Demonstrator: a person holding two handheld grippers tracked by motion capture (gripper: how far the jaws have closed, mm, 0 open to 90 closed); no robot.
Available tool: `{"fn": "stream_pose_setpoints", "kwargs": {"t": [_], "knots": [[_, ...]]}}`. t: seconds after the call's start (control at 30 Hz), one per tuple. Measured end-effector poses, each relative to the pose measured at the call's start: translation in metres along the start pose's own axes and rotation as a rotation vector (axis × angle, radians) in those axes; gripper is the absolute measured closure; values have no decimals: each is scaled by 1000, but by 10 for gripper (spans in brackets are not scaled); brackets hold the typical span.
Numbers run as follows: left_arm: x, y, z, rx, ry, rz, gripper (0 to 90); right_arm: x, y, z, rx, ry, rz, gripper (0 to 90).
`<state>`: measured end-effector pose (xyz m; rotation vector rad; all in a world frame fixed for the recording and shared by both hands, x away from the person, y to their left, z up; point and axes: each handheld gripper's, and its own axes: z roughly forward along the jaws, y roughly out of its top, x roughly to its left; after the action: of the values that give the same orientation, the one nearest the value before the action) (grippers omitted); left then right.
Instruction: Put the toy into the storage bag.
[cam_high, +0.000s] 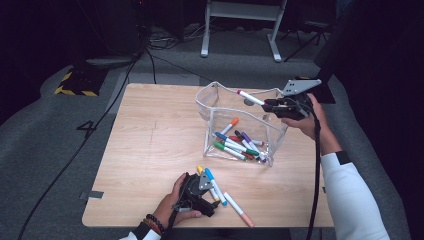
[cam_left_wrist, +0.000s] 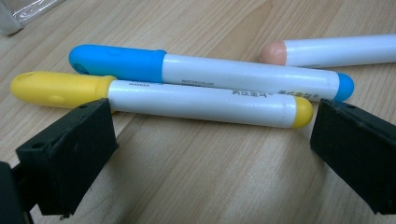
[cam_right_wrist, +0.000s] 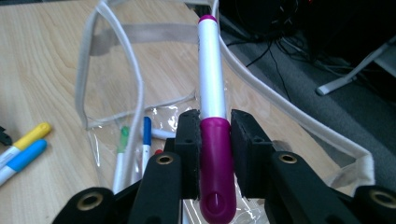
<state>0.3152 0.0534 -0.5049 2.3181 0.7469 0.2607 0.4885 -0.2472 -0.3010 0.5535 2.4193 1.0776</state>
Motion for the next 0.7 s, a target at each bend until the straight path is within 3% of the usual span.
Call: {"fn": "stream_pose_setpoints", "kwargs": {"t": [0.13, 0.23, 0.43, 0.53, 0.7], "knots": [[0, 0, 0, 0, 0, 0, 5, -1, 1, 15, 33, 28, 8, 745], [0, 0, 0, 0, 0, 0, 5, 0, 0, 27, 90, 34, -5, 745], [0, 0, 0, 0, 0, 0, 5, 8, 1, 41, 202, 118, -49, 744], [0, 0, 0, 0, 0, 0, 5, 14, 2, 42, 203, 172, -63, 744], [0, 0, 0, 0, 0, 0, 5, 23, 3, 39, 220, 220, -91, 744]]}}
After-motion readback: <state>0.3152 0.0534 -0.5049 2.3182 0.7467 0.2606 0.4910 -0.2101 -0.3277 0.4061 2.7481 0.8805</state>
